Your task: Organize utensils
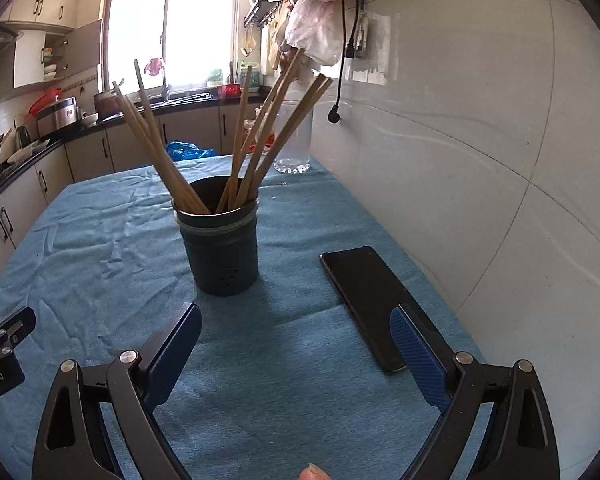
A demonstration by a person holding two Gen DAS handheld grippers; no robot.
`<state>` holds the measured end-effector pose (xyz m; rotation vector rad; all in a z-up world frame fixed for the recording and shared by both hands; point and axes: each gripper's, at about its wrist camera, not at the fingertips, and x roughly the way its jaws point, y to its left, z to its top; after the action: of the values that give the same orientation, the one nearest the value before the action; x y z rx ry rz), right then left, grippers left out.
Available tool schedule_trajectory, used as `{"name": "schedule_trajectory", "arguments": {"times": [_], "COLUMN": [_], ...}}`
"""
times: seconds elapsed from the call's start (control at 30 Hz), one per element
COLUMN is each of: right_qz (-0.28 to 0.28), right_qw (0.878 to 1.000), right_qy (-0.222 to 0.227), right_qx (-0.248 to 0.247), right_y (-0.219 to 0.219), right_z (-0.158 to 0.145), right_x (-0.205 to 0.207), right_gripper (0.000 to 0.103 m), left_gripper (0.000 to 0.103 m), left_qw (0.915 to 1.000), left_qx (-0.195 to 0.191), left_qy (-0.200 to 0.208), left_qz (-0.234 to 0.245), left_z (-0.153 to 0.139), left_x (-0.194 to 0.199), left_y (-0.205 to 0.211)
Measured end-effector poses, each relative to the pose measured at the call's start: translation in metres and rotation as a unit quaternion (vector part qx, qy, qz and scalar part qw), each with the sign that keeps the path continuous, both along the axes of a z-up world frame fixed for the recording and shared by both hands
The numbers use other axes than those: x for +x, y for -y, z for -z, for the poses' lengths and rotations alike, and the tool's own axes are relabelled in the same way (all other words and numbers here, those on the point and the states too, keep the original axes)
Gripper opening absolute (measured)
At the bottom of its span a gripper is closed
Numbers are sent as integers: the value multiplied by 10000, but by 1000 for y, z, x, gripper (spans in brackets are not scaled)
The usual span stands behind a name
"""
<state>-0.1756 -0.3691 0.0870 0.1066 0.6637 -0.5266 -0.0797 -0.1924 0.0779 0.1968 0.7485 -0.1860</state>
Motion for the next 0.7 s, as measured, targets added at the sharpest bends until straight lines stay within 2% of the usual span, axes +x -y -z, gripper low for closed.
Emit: {"name": "schedule_trajectory", "arguments": {"times": [0.7], "right_qz": [-105], "right_qw": [9995], "right_qy": [-284], "right_qx": [-48], "right_y": [-13], "right_z": [12], "right_x": [14], "right_gripper": [97], "left_gripper": [99], "left_qw": [9998], "left_qx": [-124], "left_qy": [-173], "left_qz": [-29], "left_z": [9], "left_x": [7], "left_y": [-6]}}
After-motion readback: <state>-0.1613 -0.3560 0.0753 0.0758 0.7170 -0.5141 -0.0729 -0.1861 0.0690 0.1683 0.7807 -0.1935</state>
